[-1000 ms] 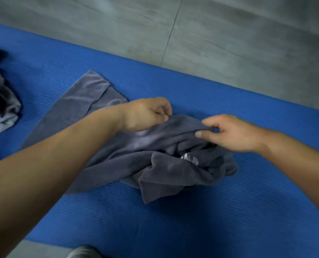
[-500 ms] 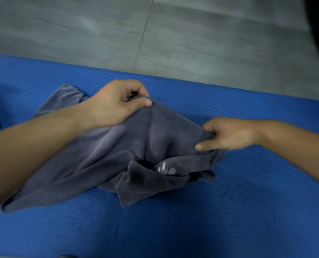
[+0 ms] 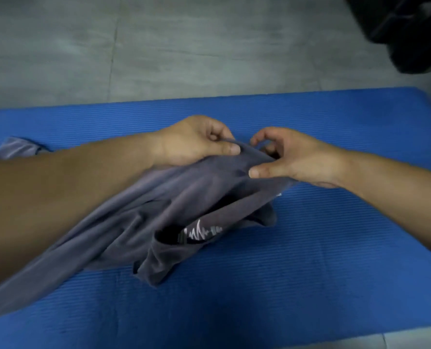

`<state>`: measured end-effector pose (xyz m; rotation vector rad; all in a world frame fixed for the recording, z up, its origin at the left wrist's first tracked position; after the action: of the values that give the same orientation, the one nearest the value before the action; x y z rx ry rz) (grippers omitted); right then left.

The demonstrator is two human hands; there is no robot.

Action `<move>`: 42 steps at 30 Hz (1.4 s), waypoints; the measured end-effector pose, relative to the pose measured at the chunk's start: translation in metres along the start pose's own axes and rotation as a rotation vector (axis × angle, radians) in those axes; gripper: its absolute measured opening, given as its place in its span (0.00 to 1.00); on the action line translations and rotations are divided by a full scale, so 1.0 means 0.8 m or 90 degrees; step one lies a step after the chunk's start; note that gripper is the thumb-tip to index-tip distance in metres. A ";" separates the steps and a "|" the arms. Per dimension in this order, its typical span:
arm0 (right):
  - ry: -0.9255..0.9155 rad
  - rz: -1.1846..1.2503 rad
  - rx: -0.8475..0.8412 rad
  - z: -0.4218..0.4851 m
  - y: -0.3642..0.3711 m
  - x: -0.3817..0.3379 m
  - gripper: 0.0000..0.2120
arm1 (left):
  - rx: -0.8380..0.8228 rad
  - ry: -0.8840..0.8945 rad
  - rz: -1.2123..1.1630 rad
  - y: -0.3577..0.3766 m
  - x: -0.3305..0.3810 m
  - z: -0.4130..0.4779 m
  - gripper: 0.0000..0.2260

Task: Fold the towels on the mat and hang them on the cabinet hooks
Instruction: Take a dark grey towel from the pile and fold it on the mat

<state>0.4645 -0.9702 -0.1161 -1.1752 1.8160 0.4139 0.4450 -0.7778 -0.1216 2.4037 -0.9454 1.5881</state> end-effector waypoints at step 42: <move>0.059 0.203 0.628 -0.077 -0.271 0.207 0.21 | 0.348 -0.096 0.322 0.078 0.054 0.228 0.17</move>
<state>0.5952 -1.2091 -0.1797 -0.2245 1.9089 -0.3614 0.5665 -0.9214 -0.1810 2.8289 -1.3885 2.0829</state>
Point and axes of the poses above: each hand's wrist, its own z-axis towards the middle knuckle, its own y-axis out of the palm, x = y × z, the point moved 4 cm from there along z, towards the middle knuckle, and after that the axes turned 7 degrees about -x, right-handed, at the moved point
